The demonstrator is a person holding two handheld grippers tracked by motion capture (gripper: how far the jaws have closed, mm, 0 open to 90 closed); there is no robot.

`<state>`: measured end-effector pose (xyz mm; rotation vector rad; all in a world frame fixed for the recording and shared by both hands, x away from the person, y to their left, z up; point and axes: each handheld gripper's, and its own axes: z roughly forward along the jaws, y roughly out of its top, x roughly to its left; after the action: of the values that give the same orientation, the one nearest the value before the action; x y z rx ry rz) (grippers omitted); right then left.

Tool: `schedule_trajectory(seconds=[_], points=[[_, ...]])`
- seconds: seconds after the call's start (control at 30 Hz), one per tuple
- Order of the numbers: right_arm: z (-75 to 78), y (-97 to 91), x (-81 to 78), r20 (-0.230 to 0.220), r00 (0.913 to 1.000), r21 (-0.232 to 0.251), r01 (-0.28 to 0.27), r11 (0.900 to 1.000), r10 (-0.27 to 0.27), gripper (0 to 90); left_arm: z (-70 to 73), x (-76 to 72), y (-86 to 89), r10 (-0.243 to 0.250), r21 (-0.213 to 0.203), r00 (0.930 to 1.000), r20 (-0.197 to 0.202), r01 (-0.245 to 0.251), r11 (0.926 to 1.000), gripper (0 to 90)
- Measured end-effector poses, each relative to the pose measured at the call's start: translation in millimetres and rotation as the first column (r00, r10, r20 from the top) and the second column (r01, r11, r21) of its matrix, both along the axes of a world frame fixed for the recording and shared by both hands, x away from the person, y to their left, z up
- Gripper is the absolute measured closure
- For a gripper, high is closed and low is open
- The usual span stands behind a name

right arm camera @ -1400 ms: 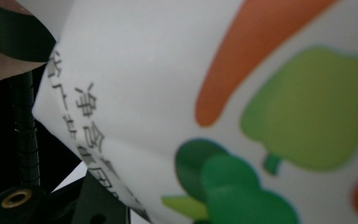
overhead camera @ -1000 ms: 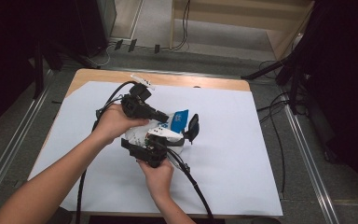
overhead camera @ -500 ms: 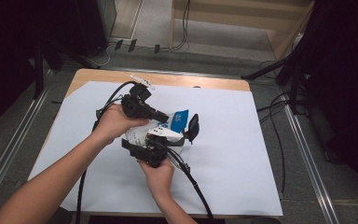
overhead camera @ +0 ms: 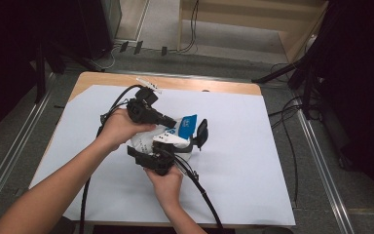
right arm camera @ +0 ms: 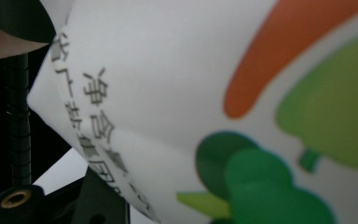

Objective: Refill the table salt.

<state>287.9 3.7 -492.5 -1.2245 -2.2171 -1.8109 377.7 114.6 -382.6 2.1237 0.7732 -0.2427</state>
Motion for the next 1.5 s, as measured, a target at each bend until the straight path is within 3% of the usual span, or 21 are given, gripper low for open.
schedule_trajectory(seconds=[0.5,0.97,1.5], points=[[-0.8,-1.7,1.8,-0.038,0.9992,0.052,0.012,0.9986,-0.01,53.1,1.4,0.7,-2.0,-0.002,-0.002,1.0,0.006,0.002,1.0,87.7],[-2.2,-2.3,1.2,-0.046,0.9989,0.08,0.012,0.9967,-0.008,53.2,3.5,-0.2,-0.2,0.0,-0.015,0.9998,0.017,0.001,0.9999,87.8],[-1.2,0.5,-1.8,0.005,0.9998,0.032,0.019,0.9993,-0.019,50.3,4.0,-0.8,-0.5,0.007,-0.013,0.9999,0.013,-0.007,0.9999,88.1]])
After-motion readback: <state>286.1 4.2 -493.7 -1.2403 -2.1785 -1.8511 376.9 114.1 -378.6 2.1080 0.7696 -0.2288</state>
